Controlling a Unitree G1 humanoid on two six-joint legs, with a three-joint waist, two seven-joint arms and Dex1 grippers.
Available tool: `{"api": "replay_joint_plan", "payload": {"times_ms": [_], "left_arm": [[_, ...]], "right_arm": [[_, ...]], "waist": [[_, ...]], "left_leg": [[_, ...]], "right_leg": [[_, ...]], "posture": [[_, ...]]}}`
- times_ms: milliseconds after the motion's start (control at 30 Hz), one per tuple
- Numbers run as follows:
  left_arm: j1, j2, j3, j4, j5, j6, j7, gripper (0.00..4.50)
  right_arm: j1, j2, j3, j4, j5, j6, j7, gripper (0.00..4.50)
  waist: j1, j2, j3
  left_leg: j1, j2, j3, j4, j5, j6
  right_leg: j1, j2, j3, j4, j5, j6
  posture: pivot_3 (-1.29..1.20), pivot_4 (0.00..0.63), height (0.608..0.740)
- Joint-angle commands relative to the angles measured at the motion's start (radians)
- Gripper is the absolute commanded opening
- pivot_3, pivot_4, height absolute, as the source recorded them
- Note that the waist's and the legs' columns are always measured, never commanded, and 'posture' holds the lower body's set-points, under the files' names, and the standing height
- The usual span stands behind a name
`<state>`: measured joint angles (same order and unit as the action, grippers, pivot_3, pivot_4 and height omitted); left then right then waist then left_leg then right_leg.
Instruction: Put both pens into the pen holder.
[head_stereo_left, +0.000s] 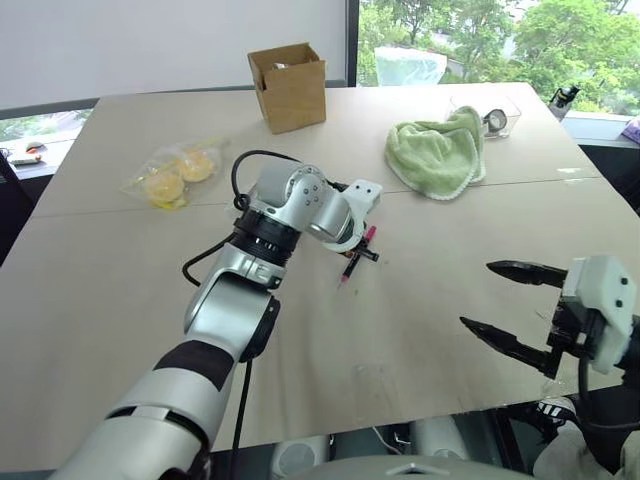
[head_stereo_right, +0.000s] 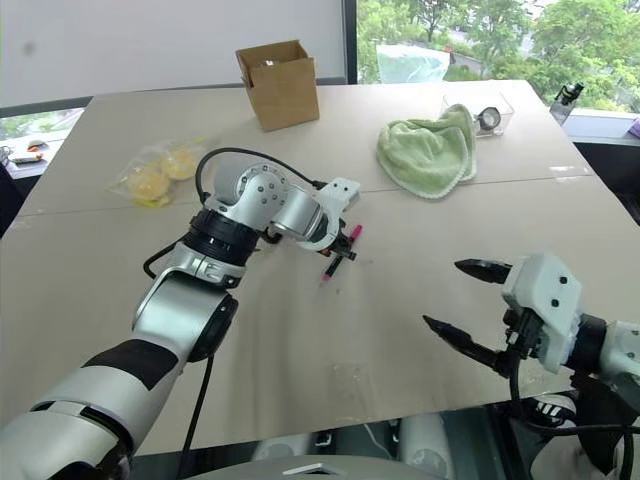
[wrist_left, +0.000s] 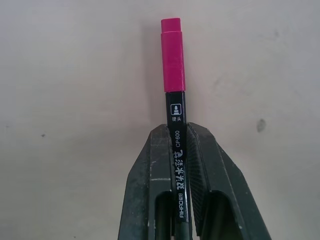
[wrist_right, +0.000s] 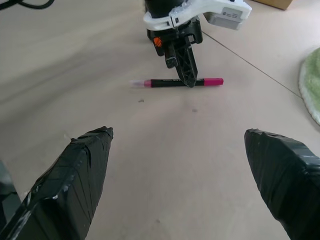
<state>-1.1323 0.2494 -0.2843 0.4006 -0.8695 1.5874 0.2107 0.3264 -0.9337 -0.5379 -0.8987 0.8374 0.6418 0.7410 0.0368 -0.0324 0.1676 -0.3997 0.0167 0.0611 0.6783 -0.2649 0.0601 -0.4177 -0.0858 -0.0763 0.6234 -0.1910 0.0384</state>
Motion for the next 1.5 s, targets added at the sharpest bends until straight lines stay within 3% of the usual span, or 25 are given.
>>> {"api": "replay_joint_plan", "payload": {"times_ms": [33,200,300,367,433,567,767,933,967,1300,1500], "left_arm": [[0.026,0.006,-0.023,-0.02,-0.052,0.027,0.018,0.05],[0.023,0.055,-0.022,-0.07,-0.136,0.027,0.029,0.05],[-0.004,0.103,0.004,-0.115,-0.274,0.027,-0.054,0.05],[-0.009,0.126,0.079,-0.199,-0.376,0.027,-0.147,0.05],[0.035,0.138,0.172,-0.354,-0.378,-0.046,-0.249,0.05],[0.139,0.194,0.227,-0.58,-0.25,-0.295,-0.429,0.05],[0.321,0.37,0.173,-0.801,0.19,-0.882,-0.715,0.05],[0.497,0.468,0.241,-0.868,0.142,-0.898,-0.893,0.05],[0.531,0.494,0.252,-0.847,0.201,-0.959,-0.915,0.05],[0.572,0.497,0.249,-0.757,0.723,-1.423,-0.766,0.05],[0.663,0.443,0.229,-0.747,0.862,-1.563,-0.722,0.05]], "right_arm": [[0.002,0.0,-0.044,0.007,-0.008,-0.034,0.044,4.5],[0.011,0.008,-0.047,0.013,-0.01,-0.039,0.067,4.5],[0.009,0.015,-0.052,0.012,0.001,-0.037,0.067,4.5],[0.006,0.02,-0.056,0.011,0.012,-0.033,0.064,4.5],[-0.006,0.027,-0.048,0.01,0.019,-0.034,0.053,4.5],[-0.091,0.06,-0.04,0.03,0.097,-0.036,-0.018,4.5],[-0.292,0.08,-0.016,0.109,0.264,-0.018,-0.141,4.5],[-0.35,0.065,0.029,0.133,0.27,-0.01,-0.151,4.5],[-0.36,0.061,0.044,0.143,0.26,-0.011,-0.14,4.5],[-0.424,0.067,0.117,0.204,0.213,-0.03,-0.091,4.5],[-0.437,0.082,0.144,0.206,0.203,-0.031,-0.088,4.5]], "waist": [[0.001,0.0,0.0],[0.0,0.0,0.0],[0.001,0.0,0.0],[0.001,0.0,0.001],[0.001,0.0,0.001],[-0.003,0.001,0.001],[-0.007,0.002,0.002],[0.0,0.003,0.001],[0.003,0.003,0.001],[0.004,0.003,0.002],[0.003,0.003,0.002]], "left_leg": [[0.0,0.0,0.0,0.0,0.0,0.0],[0.0,0.0,-0.001,0.0,0.0,0.0],[0.0,0.0,-0.001,0.0,0.0,0.0],[-0.001,0.0,-0.001,0.0,0.0,0.0],[-0.003,0.0,-0.001,0.0,0.002,-0.004],[-0.001,-0.001,0.0,0.0,0.003,-0.005],[0.001,0.0,0.001,0.0,0.003,-0.005],[0.001,0.0,0.002,-0.001,0.0,0.0],[0.0,0.0,0.002,-0.001,0.0,0.0],[0.0,-0.001,0.003,0.0,-0.002,0.003],[-0.001,0.0,0.004,0.0,-0.002,0.003]], "right_leg": [[0.0,0.0,0.0,0.0,0.0,0.0],[0.0,0.0,0.0,0.0,0.0,0.0],[0.0,0.0,0.0,0.0,0.0,0.0],[-0.001,-0.001,-0.001,0.0,0.0,-0.001],[-0.002,-0.001,-0.001,0.0,0.0,-0.001],[-0.001,-0.002,0.001,0.0,0.0,-0.008],[0.0,-0.001,0.002,0.0,0.001,-0.01],[-0.001,-0.002,0.004,0.0,0.001,-0.01],[-0.001,-0.001,0.003,-0.001,0.001,-0.01],[0.0,-0.001,0.001,-0.002,0.001,-0.009],[-0.001,0.0,0.002,-0.002,0.002,-0.006]], "posture": [[0.0,0.15,0.74],[0.0,0.15,0.74],[0.0,0.15,0.74],[0.0,0.15,0.74],[0.0,0.15,0.74],[0.0,0.15,0.74],[0.0,0.15,0.74],[0.0,0.15,0.74],[0.0,0.15,0.74],[0.0,0.15,0.74],[0.0,0.15,0.74]]}}
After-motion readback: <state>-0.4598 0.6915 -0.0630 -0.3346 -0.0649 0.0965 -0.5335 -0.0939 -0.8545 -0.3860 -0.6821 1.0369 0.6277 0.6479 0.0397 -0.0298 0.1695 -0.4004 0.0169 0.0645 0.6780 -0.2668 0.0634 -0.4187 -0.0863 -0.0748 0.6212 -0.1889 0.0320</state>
